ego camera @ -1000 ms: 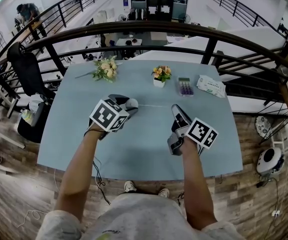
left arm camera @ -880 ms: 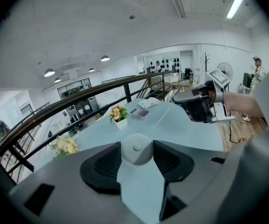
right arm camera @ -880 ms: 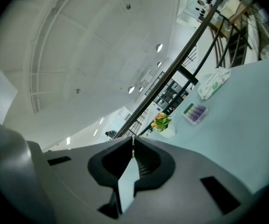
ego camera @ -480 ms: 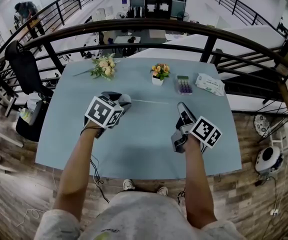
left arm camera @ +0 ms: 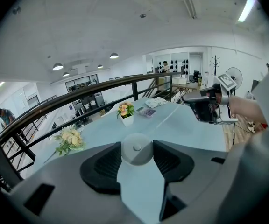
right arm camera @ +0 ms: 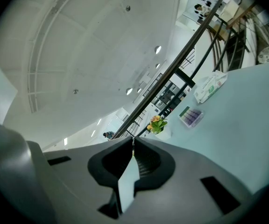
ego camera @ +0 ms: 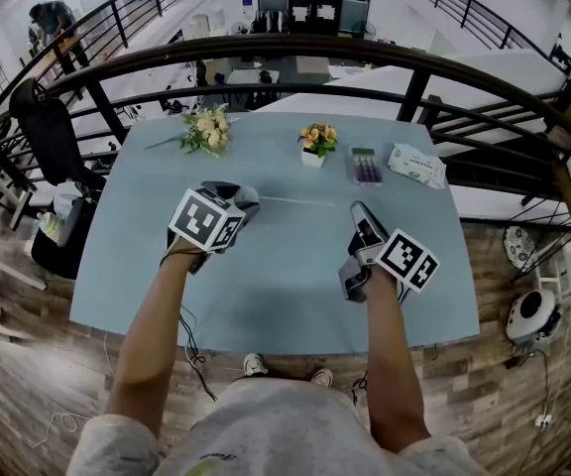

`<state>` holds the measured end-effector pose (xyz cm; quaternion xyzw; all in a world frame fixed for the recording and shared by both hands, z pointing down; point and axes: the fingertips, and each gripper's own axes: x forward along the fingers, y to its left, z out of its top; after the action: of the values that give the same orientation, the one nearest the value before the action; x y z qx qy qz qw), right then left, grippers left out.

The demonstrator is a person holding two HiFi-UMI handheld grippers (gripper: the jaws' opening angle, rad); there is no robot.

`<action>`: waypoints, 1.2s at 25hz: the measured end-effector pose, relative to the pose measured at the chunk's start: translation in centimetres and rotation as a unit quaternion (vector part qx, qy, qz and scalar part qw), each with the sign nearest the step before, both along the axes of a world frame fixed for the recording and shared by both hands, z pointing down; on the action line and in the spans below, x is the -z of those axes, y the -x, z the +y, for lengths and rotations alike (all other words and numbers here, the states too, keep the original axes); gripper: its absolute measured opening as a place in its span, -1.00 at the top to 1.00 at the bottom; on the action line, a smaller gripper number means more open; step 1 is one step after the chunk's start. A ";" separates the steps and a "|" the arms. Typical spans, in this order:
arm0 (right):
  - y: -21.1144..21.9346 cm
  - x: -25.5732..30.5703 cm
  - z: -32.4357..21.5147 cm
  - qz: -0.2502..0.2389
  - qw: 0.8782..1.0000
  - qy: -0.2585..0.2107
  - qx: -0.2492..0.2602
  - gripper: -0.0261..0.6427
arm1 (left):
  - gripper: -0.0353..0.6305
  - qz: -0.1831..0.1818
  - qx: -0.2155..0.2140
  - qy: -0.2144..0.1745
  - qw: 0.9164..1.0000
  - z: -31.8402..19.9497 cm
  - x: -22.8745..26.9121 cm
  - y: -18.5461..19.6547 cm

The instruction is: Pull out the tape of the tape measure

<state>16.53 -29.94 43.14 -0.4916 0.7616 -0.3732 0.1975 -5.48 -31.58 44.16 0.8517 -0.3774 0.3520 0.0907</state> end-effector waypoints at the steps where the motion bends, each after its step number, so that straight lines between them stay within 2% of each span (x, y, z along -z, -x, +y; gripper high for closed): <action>1: 0.1 0.0 0.0 0.000 1.000 0.000 0.000 0.87 | 0.26 -0.001 0.000 0.000 1.000 0.0 0.0 0.1; 30: -0.3 0.0 0.1 -0.001 1.000 -0.001 -0.007 0.87 | 0.25 -0.005 0.005 0.007 1.000 0.4 -0.6 0.7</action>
<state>16.84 -29.85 43.18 -0.4966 0.7584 -0.3712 0.2010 -6.17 -31.22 44.74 0.8474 -0.3799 0.3581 0.0967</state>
